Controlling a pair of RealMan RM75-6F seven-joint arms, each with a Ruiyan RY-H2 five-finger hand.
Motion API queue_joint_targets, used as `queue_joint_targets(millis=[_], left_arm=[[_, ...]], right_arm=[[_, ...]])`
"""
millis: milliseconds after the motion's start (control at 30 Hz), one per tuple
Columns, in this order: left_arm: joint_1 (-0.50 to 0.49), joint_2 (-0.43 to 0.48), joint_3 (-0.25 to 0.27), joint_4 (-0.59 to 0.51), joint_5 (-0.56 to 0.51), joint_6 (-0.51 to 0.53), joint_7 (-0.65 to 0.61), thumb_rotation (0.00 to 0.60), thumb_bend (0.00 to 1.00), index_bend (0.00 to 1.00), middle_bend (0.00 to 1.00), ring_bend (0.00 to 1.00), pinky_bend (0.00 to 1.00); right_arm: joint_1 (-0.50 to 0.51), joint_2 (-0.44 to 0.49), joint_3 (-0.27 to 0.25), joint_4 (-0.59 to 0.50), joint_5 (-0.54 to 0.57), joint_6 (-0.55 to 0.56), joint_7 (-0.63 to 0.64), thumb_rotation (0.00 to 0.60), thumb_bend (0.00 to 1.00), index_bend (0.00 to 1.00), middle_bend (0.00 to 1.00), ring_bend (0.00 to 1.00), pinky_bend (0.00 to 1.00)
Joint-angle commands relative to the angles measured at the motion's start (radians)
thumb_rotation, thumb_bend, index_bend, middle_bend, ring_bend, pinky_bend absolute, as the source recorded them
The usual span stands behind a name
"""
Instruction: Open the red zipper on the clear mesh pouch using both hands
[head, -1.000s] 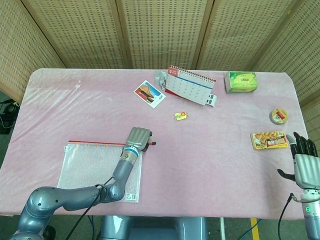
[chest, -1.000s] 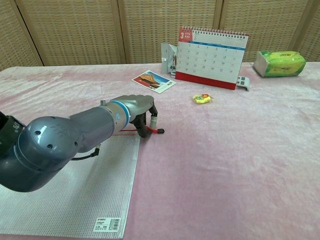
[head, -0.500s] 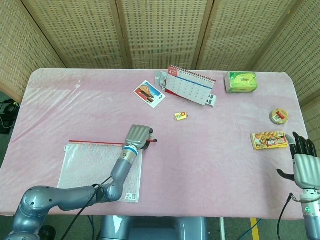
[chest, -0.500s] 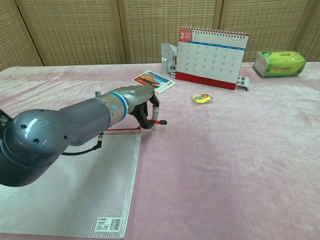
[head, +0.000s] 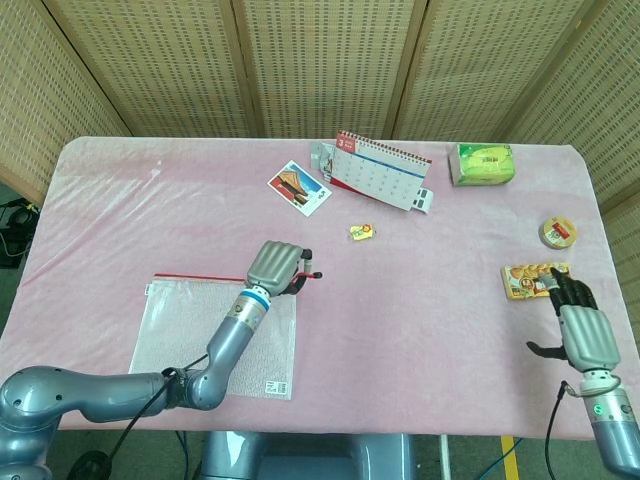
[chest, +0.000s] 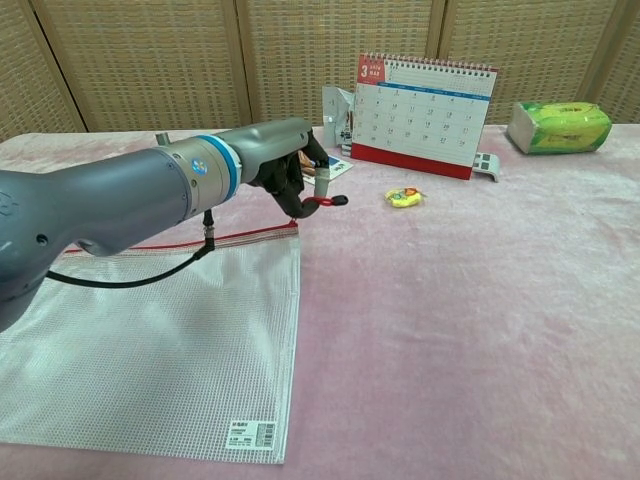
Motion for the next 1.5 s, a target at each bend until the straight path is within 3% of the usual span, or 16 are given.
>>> queue_joint_targets(millis=[33,167,233,300,433,900,1067,1300,1500], left_arm=[[0.009,0.035,-0.005,-0.052,0.024,0.021,-0.014,0.6,0.82,0.87,1.0,0.93,1.0],[0.019,0.07,-0.008,-0.115,0.068,0.035,-0.046,0.6,0.83,0.87,1.0,0.93,1.0],[0.023,0.088,-0.009,-0.137,0.087,0.023,-0.072,0.6,0.83,0.87,1.0,0.93,1.0],[0.024,0.099,-0.012,-0.149,0.103,0.02,-0.091,0.6,0.84,0.87,1.0,0.93,1.0],[0.024,0.111,-0.018,-0.174,0.128,0.025,-0.121,0.6,0.84,0.87,1.0,0.93,1.0],[0.004,0.121,-0.027,-0.218,0.176,0.063,-0.149,0.6,0.85,0.87,1.0,0.93,1.0],[0.0,0.111,-0.025,-0.211,0.181,0.072,-0.155,0.6,0.85,0.87,1.0,0.93,1.0],[-0.01,0.079,-0.027,-0.192,0.198,0.092,-0.169,0.6,0.85,0.87,1.0,0.93,1.0],[-0.018,0.045,-0.036,-0.169,0.214,0.112,-0.185,0.6,0.86,0.87,1.0,0.93,1.0]], right_arm=[[0.086,0.047,0.002,-0.06,-0.009,-0.152,0.109,0.6,0.0,0.12,0.36,0.32,0.07],[0.203,0.07,0.03,-0.105,-0.013,-0.365,0.352,0.6,0.0,0.17,0.62,0.62,0.63],[0.253,0.068,0.046,-0.103,-0.003,-0.448,0.435,0.6,0.0,0.19,0.71,0.72,0.84],[0.29,0.064,0.058,-0.104,0.014,-0.51,0.483,0.6,0.0,0.21,0.78,0.8,0.97],[0.36,0.045,0.084,-0.116,0.064,-0.613,0.537,0.6,0.0,0.24,0.84,0.87,1.0],[0.513,-0.049,0.182,-0.157,0.366,-0.768,0.614,0.6,0.0,0.32,0.94,0.96,1.0],[0.554,-0.075,0.176,-0.166,0.467,-0.738,0.576,0.6,0.0,0.34,0.94,0.96,1.0],[0.64,-0.14,0.136,-0.2,0.724,-0.56,0.427,0.6,0.0,0.37,0.94,0.96,1.0],[0.683,-0.173,0.147,-0.235,0.88,-0.465,0.347,0.6,0.0,0.4,0.94,0.96,1.0]])
